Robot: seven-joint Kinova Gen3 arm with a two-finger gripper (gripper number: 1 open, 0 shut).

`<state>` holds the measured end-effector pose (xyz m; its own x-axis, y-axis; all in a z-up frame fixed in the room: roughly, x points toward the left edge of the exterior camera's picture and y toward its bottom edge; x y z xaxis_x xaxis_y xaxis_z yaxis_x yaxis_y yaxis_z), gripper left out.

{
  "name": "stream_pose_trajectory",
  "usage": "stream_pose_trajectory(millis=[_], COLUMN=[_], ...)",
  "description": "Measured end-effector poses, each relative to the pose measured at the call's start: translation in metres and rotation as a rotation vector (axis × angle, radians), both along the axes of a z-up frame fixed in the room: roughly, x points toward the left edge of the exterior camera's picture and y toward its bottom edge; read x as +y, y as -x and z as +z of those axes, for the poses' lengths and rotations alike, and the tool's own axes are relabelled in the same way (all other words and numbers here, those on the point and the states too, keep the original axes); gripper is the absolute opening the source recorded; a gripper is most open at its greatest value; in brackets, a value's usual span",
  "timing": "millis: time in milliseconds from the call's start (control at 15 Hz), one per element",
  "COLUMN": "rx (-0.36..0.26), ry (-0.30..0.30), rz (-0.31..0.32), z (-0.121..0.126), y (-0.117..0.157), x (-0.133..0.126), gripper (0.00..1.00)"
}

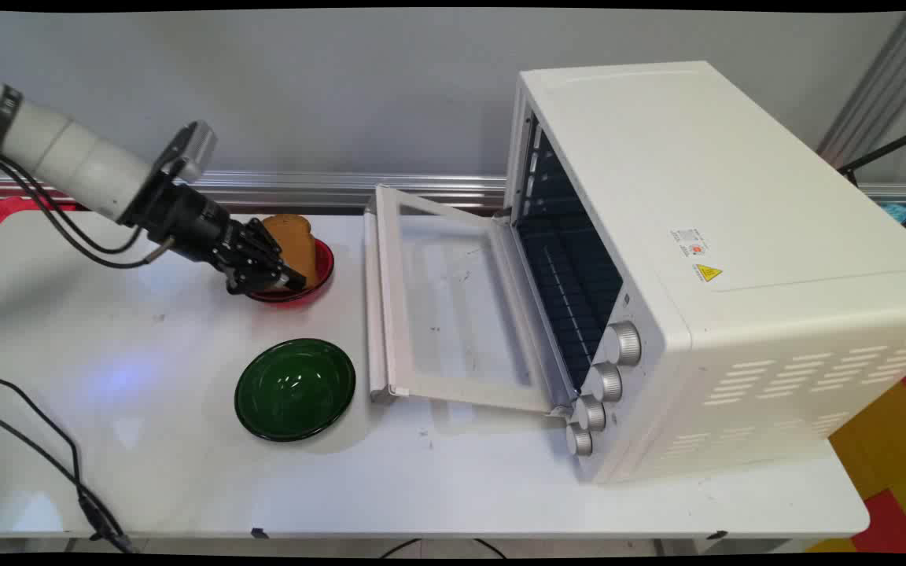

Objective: Close the oven

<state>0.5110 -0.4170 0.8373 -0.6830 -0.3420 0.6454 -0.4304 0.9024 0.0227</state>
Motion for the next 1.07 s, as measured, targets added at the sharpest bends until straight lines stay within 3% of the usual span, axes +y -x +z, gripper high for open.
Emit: stream_pose_trajectory(millis=[667, 1067], rx=[0.059, 0.102], ry=[-0.012, 0.011], rz=[0.001, -0.006], z=[-0.071, -0.093], y=[0.040, 0.057], x=[-0.027, -0.041], gripper=[0.00, 0.00])
